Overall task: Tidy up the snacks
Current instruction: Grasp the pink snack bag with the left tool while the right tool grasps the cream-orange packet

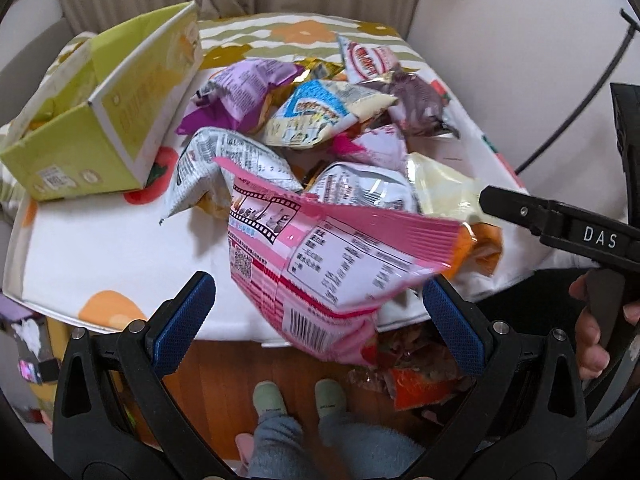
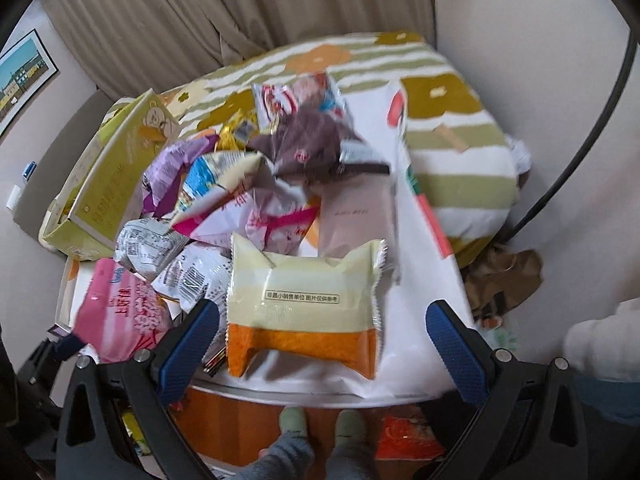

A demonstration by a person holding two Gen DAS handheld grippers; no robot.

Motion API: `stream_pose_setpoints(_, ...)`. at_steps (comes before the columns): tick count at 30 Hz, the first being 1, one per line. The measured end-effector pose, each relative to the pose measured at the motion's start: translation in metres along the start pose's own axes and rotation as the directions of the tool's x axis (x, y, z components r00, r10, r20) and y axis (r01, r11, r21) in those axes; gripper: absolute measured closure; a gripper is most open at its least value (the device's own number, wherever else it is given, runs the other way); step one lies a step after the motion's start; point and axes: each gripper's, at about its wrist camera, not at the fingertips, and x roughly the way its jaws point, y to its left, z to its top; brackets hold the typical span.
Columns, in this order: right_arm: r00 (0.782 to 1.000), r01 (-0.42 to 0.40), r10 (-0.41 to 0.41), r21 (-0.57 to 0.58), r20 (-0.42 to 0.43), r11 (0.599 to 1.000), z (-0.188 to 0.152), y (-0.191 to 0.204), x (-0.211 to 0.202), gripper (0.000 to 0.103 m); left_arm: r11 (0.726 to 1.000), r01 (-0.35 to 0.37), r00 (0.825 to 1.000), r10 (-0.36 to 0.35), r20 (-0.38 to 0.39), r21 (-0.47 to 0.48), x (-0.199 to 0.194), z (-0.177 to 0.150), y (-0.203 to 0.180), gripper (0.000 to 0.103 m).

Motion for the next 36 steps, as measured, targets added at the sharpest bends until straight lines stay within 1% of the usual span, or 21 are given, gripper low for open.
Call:
stream_pose_setpoints(4, 0.996, -0.057, 0.059, 0.033, -0.062, 0.998, -0.001, -0.005, 0.028, 0.000, 0.999, -0.029, 1.000, 0.029, 0.004, -0.019, 0.014, 0.001, 0.002, 0.001)
stream_pose_setpoints(5, 0.995, -0.059, 0.061, 0.037, -0.075, 0.998, -0.001, -0.006, 0.034, 0.000, 0.999, -0.029, 1.000, 0.029, 0.003, -0.024, 0.015, 0.001, 0.002, 0.004)
stream_pose_setpoints(6, 0.996, -0.044, 0.046, 0.029, -0.076, 0.999, -0.001, -0.006, 0.037, 0.000, 0.999, -0.028, 1.000, 0.028, 0.001, -0.029, 0.017, 0.001, 0.004, 0.007)
stream_pose_setpoints(8, 0.997, -0.032, 0.032, 0.002, -0.073, 0.999, -0.001, -0.003, 0.040, 0.000, 0.999, -0.022, 1.000, 0.022, -0.012, -0.035, 0.021, 0.002, 0.005, 0.022)
stream_pose_setpoints(11, 0.997, -0.020, 0.019, -0.019, -0.080, 1.000, -0.001, -0.002, 0.046, 0.000, 0.999, -0.016, 1.000, 0.016, -0.019, -0.036, 0.026, 0.002, 0.007, 0.025)
stream_pose_setpoints(13, 0.996, 0.002, -0.005, -0.037, -0.085, 0.999, -0.002, 0.000, 0.049, 0.000, 0.999, -0.029, 0.999, 0.028, -0.019, -0.021, 0.025, 0.002, 0.005, 0.029)
stream_pose_setpoints(17, 0.995, 0.023, -0.030, -0.068, -0.095, 0.997, -0.003, 0.006, 0.058, 0.000, 0.999, -0.034, 0.999, 0.034, -0.019, -0.010, 0.027, 0.002, 0.005, 0.032)
stream_pose_setpoints(24, 0.994, 0.063, -0.070, -0.092, -0.078, 0.994, -0.006, 0.014, 0.065, 0.000, 0.999, -0.040, 0.999, 0.040, -0.014, 0.001, 0.026, 0.002, 0.002, 0.035)
stream_pose_setpoints(27, 0.995, 0.071, -0.078, -0.103, -0.068, 0.992, -0.009, 0.015, 0.064, 0.008, 0.999, -0.040, 0.999, 0.040, -0.012, 0.001, 0.024, 0.001, 0.001, 0.036)
stream_pose_setpoints(29, 0.995, 0.071, -0.079, -0.111, -0.064, 0.991, -0.010, 0.016, 0.062, 0.020, 0.999, -0.041, 0.999, 0.041, -0.009, 0.001, 0.022, -0.001, 0.002, 0.036)
stream_pose_setpoints(31, 0.996, 0.054, -0.061, -0.105, -0.062, 0.993, -0.012, 0.016, 0.059, 0.026, 0.999, -0.040, 0.999, 0.040, -0.007, -0.002, 0.020, -0.002, 0.002, 0.036)
stream_pose_setpoints(36, 0.998, 0.035, -0.039, -0.082, -0.051, 0.996, -0.011, 0.012, 0.046, 0.028, 0.999, -0.037, 0.999, 0.037, 0.005, 0.000, 0.009, -0.002, 0.003, 0.036)
